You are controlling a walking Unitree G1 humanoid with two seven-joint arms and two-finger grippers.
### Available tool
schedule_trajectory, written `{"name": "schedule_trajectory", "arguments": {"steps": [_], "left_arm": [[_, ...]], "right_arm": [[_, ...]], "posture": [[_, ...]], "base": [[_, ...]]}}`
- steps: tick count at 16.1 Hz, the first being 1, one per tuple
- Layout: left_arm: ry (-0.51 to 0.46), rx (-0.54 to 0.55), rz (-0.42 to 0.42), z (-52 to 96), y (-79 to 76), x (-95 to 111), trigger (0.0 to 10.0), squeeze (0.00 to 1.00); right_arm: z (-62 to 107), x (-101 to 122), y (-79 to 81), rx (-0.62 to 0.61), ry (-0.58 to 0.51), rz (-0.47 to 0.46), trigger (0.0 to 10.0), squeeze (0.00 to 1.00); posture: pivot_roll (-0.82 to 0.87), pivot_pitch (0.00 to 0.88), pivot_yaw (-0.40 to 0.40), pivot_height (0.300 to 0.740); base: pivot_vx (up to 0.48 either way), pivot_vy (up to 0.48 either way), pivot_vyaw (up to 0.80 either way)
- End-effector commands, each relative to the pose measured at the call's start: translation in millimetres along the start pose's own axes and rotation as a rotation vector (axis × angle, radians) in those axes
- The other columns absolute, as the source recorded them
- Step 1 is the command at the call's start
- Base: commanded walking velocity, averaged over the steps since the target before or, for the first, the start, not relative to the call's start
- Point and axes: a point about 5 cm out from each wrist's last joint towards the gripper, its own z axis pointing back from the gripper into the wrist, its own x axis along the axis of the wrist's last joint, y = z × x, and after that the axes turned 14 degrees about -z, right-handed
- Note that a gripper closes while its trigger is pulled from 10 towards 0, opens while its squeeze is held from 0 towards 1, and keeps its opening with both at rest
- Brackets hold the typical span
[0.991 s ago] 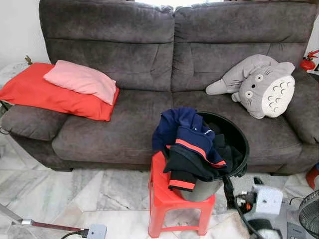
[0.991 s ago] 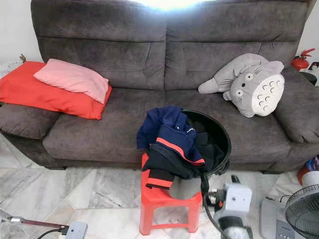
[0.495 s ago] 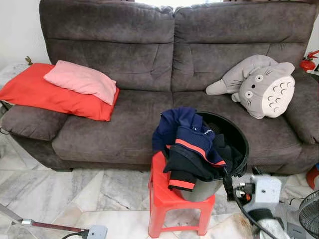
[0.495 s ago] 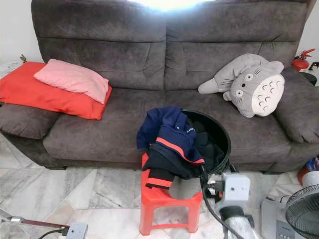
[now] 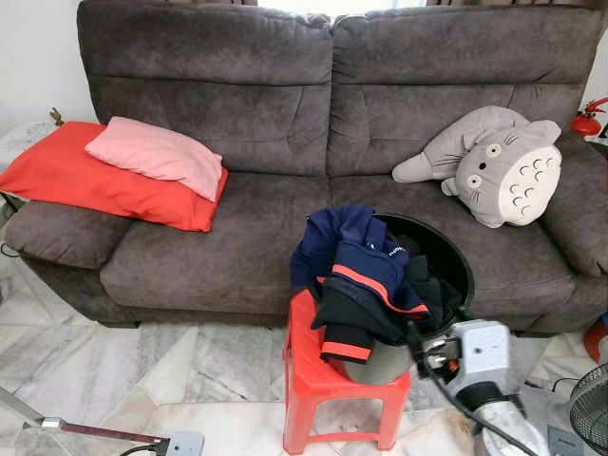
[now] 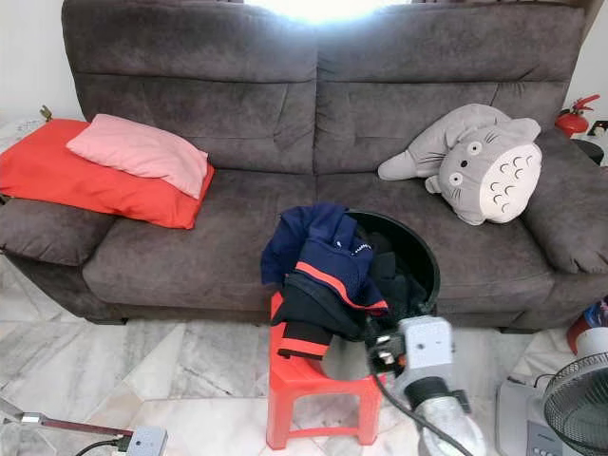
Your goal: Hang hanger
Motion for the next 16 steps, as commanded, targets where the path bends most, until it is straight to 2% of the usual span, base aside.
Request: {"name": "schedule_trajectory", "arguments": {"steps": [1,4,7,11,14,16], "left_arm": [[0.048,-0.008,0.004,2.9,-1.5,-12.1,10.0,0.00],[0.052,-0.009,0.002,3.0,-1.6,-12.6,10.0,0.00],[0.055,-0.008,0.002,3.2,-1.5,-13.5,10.0,0.00],[0.064,-0.012,0.005,4.0,-2.7,-16.4,10.0,0.00],[0.066,-0.013,0.009,4.2,-3.3,-17.0,10.0,0.00],[0.068,-0.017,0.011,4.1,-3.6,-17.0,10.0,0.00]], "right_arm": [[2.2,-2.8,0.5,0.003,0.028,0.023,10.0,0.00],[2.9,-7.4,-0.2,-0.003,0.070,0.054,10.0,0.00],[0.4,1.9,-1.8,-0.032,0.002,0.038,10.0,0.00],[-3.4,4.2,0.8,-0.017,-0.001,0.050,10.0,0.00],[-10.1,-0.4,3.2,0.001,0.041,0.094,10.0,0.00],[-20.5,8.0,7.2,0.018,-0.004,0.124,10.0,0.00]], "posture": [[-0.19,0.080,0.013,0.740],[-0.19,0.080,0.015,0.740],[-0.19,0.081,0.013,0.740],[-0.19,0.081,0.012,0.740],[-0.19,0.077,0.013,0.740],[-0.18,0.073,0.015,0.740]], "base": [[0.000,0.000,0.00],[0.000,0.000,0.00],[0.000,0.000,0.00],[0.000,0.000,0.00],[0.000,0.000,0.00],[0.000,0.000,0.00]]}}
